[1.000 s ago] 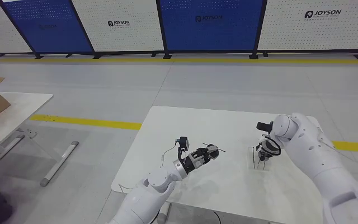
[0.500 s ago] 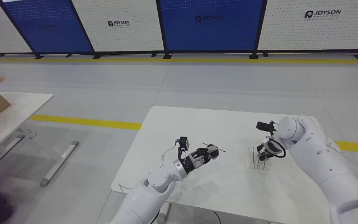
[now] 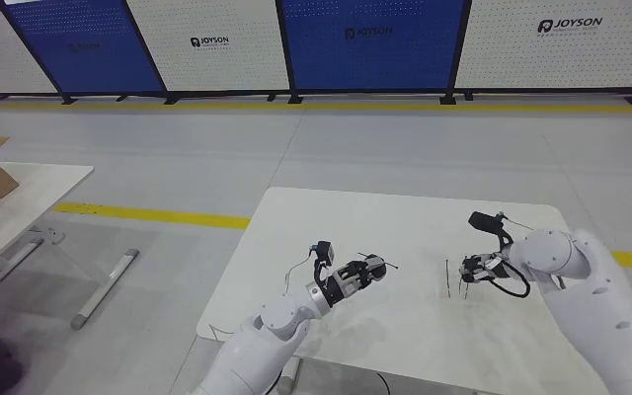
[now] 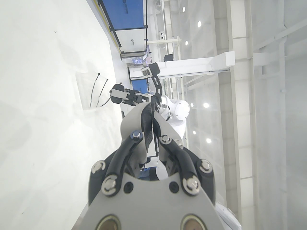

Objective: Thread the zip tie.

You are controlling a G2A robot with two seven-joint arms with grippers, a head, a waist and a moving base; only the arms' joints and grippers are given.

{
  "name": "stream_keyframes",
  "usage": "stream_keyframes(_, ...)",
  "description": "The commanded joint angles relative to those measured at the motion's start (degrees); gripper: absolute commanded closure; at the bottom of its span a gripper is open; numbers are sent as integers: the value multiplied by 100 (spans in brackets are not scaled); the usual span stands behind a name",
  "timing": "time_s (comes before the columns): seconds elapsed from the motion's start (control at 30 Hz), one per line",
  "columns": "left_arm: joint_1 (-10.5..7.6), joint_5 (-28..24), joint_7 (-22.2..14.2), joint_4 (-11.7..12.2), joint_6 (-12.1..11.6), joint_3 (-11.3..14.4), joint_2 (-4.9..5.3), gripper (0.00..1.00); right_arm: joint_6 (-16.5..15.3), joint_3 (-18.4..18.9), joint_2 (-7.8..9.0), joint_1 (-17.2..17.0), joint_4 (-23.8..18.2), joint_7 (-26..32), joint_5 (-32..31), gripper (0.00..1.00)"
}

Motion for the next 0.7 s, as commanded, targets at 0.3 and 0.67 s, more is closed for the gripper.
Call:
stream_keyframes(0.3,0,0,0,0,0,0,0,100,-764,1799,426,-1922,-2093,-1078,271,100)
stream_keyframes(0.67,0,0,0,0,0,0,0,100,-784,1695,411,-1990,-2084,-1261,204,100)
